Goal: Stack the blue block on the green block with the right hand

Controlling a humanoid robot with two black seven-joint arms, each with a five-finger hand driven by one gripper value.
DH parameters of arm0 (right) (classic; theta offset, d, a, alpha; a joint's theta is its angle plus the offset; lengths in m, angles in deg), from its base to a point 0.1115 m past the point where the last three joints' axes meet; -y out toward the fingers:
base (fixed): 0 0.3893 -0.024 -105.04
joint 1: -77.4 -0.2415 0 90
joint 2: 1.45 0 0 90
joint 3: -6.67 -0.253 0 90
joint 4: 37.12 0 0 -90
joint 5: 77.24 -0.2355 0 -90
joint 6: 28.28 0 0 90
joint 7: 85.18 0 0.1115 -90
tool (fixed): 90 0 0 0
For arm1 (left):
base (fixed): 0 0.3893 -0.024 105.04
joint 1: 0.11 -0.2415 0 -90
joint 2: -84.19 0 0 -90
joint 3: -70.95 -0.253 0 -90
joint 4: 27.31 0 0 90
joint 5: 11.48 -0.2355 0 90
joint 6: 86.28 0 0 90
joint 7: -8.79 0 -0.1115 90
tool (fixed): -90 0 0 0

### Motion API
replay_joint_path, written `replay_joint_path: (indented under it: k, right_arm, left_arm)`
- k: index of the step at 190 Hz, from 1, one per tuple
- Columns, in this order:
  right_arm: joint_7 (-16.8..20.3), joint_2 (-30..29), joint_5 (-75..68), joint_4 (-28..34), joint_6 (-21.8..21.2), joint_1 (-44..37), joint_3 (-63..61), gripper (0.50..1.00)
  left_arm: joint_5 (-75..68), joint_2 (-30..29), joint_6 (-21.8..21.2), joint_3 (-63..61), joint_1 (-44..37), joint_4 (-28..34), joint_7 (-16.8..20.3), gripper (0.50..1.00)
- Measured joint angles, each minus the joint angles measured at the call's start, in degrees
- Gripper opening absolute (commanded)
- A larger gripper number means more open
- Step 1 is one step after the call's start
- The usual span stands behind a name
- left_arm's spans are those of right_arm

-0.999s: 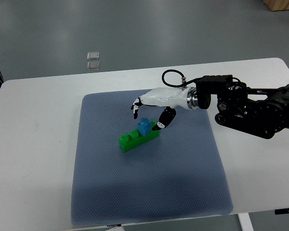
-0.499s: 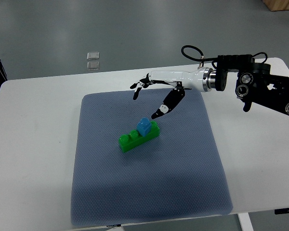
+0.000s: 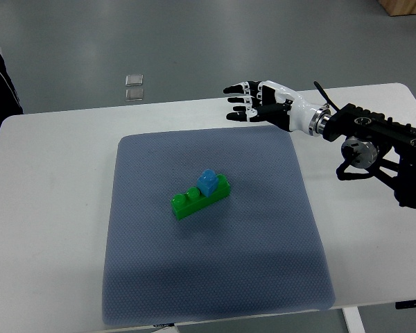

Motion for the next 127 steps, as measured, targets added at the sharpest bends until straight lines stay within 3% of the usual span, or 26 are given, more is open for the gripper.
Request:
replay_joint_path:
  k: [38,127]
  right_arm:
    - [1.5,-1.0,-16.1,-1.9,-0.1,1.4,0.1,0.924]
    - [1.1,-1.4,-18.5,-2.1,-0.1,2.7,0.0,0.924]
  left_arm:
    - [0.0,0.0,0.0,0.0,0.0,0.0,0.0,1.0]
    - [0.0,0.0,0.0,0.0,0.0,0.0,0.0,1.0]
